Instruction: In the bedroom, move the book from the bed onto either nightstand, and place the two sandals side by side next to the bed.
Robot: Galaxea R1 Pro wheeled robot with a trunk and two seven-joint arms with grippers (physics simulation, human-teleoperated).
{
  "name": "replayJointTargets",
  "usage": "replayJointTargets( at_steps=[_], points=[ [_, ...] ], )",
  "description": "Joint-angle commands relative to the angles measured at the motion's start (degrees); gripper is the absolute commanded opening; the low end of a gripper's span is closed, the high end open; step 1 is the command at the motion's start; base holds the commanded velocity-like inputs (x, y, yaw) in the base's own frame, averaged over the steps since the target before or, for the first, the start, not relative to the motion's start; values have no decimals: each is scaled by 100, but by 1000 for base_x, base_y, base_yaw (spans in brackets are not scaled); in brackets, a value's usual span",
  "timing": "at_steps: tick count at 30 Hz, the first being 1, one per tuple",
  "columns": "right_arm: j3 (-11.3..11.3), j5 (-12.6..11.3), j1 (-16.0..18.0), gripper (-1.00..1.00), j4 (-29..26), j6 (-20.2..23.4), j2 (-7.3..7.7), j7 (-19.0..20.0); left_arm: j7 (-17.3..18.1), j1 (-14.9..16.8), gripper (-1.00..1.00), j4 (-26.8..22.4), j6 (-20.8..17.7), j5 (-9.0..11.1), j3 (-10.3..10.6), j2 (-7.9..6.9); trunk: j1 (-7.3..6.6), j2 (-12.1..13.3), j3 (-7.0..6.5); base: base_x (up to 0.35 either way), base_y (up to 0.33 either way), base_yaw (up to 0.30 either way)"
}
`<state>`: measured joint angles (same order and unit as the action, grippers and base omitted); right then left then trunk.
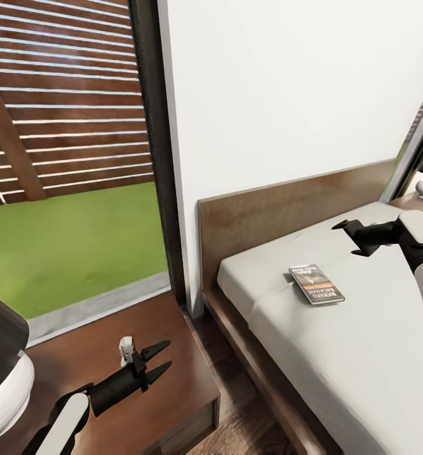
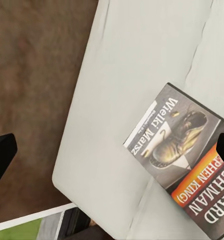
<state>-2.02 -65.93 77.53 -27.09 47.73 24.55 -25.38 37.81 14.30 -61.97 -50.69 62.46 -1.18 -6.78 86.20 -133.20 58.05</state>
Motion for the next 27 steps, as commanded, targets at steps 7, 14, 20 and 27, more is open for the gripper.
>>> replayJointTargets(
  at_steps=[7, 14, 20, 27],
  points=[
    [-16, -52, 6, 100, -13, -12, -6, -55, 8, 3, 100, 0, -28, 3, -5, 1, -1, -2, 68, 0, 0, 0],
    [-17, -52, 7, 100, -13, -64, -13, -55, 7, 3, 100, 0, -28, 3, -5, -4, -1, -2, 131, 0, 0, 0],
    [-18, -57, 7, 100, -9, -108, -12, -22, 15, 3, 100, 0, -28, 9, -5, -9, -1, -2, 185, 0, 0, 0],
    [-22, -64, 6, 100, -7, -134, -12, 82, 111, 3, 100, -4, -24, 8, -39, 13, -1, -2, 248, 0, 0, 0]
  ],
)
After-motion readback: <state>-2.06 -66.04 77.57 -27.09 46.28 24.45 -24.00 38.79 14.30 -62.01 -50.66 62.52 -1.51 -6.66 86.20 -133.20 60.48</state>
